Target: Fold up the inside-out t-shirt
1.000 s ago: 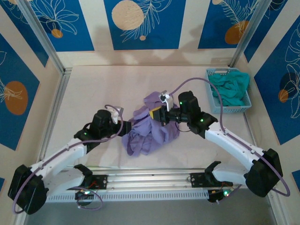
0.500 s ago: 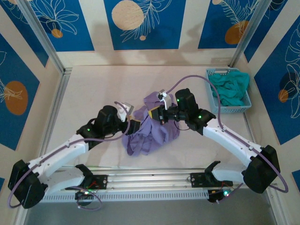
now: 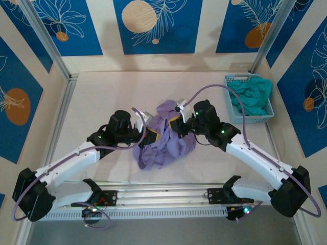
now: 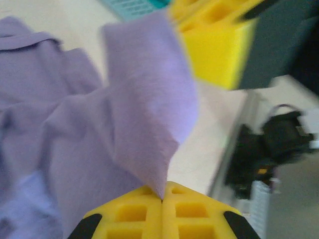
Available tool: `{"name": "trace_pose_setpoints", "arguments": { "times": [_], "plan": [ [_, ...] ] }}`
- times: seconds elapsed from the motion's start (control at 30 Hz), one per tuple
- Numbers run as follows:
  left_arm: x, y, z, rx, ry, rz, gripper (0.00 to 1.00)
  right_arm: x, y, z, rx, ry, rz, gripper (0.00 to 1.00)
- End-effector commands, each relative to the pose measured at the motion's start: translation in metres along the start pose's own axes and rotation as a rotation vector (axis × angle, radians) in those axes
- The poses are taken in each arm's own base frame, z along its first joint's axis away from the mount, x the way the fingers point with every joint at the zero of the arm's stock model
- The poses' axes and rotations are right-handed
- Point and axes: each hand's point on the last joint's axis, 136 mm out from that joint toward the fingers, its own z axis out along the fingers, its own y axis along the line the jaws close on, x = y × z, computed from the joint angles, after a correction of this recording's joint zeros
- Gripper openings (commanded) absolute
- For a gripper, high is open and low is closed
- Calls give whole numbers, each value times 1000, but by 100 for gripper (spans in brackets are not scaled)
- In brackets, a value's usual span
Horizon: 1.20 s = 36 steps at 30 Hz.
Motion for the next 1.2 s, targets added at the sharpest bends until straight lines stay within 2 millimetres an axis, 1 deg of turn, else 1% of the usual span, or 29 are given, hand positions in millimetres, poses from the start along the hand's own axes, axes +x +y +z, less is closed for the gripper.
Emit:
{"name": "trace_pose_setpoints", "arguments": {
  "times": [0.0,0.1,0.23,0.37,0.53,0.6,0.8,0.87,1.03,1.17],
  "plan": [
    [-11,-45,-14,217,-27,-4,0,17,-5,-6,43,31,-42,0],
    [-10,-49,-18,239,-42,-8,0,27,1,-9,8,42,-28,2],
    [-13,-50,-22,241,-59,-14,0,40,12,-15,-55,68,-9,8],
    [-13,-45,-20,222,-56,-27,0,43,21,-23,-93,80,3,16],
    [-14,-41,-16,210,-52,-41,0,39,24,-37,-83,63,8,27],
    [-14,-40,-15,209,-49,-45,0,38,25,-40,-84,58,1,30],
    [-15,-38,-12,208,-44,-47,0,34,32,-42,-102,51,1,34],
    [-16,-39,-12,211,-44,-46,0,32,32,-42,-93,45,2,34],
    [-16,-39,-13,212,-43,-44,0,24,21,-36,-36,51,15,37],
    [-16,-40,-13,215,-44,-41,0,20,21,-28,-44,64,-1,39]
  ]
}}
